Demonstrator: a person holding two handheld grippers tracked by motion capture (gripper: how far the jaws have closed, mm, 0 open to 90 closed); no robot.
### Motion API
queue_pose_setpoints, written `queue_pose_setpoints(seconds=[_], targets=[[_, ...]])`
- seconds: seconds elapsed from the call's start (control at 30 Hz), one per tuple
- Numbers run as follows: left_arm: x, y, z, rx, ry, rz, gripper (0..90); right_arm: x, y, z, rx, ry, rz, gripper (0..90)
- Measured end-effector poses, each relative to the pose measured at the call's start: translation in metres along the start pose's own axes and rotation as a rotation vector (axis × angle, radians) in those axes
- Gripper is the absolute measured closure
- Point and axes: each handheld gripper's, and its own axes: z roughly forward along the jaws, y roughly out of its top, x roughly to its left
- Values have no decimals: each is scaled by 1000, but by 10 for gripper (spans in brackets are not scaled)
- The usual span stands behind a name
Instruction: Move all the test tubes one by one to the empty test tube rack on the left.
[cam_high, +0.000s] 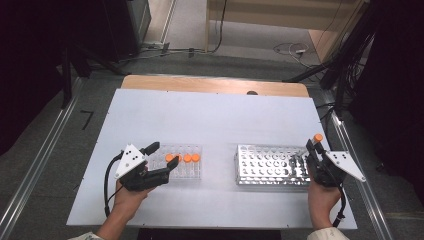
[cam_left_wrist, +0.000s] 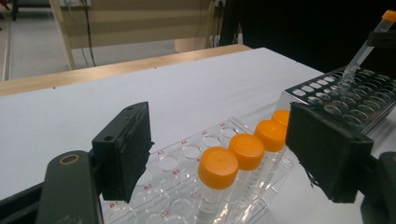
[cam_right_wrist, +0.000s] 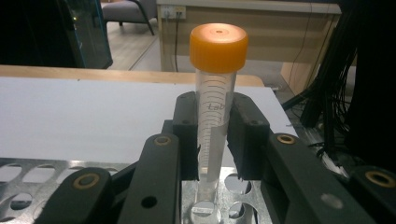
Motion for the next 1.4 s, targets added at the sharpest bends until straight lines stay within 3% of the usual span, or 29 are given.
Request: queue_pose_setpoints(seconds=[0.27,0.47,0.67,1.03,1.4], targets=[[-1,2,-1,-1,7,5,197,1,14,-16,-53,14,1,719],[-3,4,-1,0,12,16,177,10,21,-26,-53,99,15,719],[-9,8,-2,-19,-12,14,185,30,26,-32,-45,211,11,719],[-24,15,2,-19,-67,27,195,85,25,-39,-17,410,-65,719],[-33,17,9,-19,-110,31,220,120,18,-42,17,533,-117,719]])
